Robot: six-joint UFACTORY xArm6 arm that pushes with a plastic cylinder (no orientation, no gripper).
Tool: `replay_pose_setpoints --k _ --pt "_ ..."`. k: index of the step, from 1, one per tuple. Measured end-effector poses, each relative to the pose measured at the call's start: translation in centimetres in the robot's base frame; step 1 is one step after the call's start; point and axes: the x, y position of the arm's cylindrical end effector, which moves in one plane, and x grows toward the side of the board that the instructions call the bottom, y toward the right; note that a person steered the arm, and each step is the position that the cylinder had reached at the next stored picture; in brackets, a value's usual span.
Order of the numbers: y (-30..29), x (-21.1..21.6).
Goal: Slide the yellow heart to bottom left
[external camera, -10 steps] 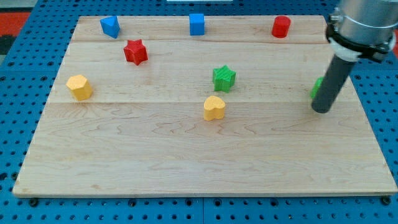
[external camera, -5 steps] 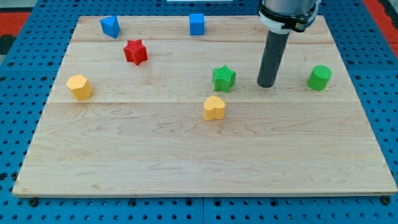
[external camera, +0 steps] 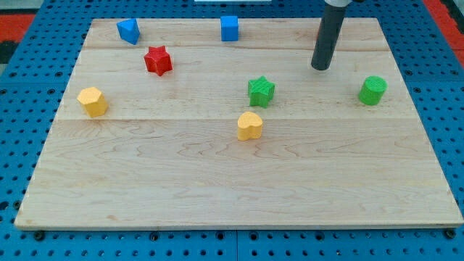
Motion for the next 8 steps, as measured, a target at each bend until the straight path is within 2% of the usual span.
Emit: replay_pose_setpoints --k 1,2,4,6,7,8 --pt "0.0 -1.7" --pt "-2.2 -1.8" --pt "-15.1 -0.6" --pt "-15.1 11.9" --pt "-15.1 14.0" --pt "-15.7 14.0"
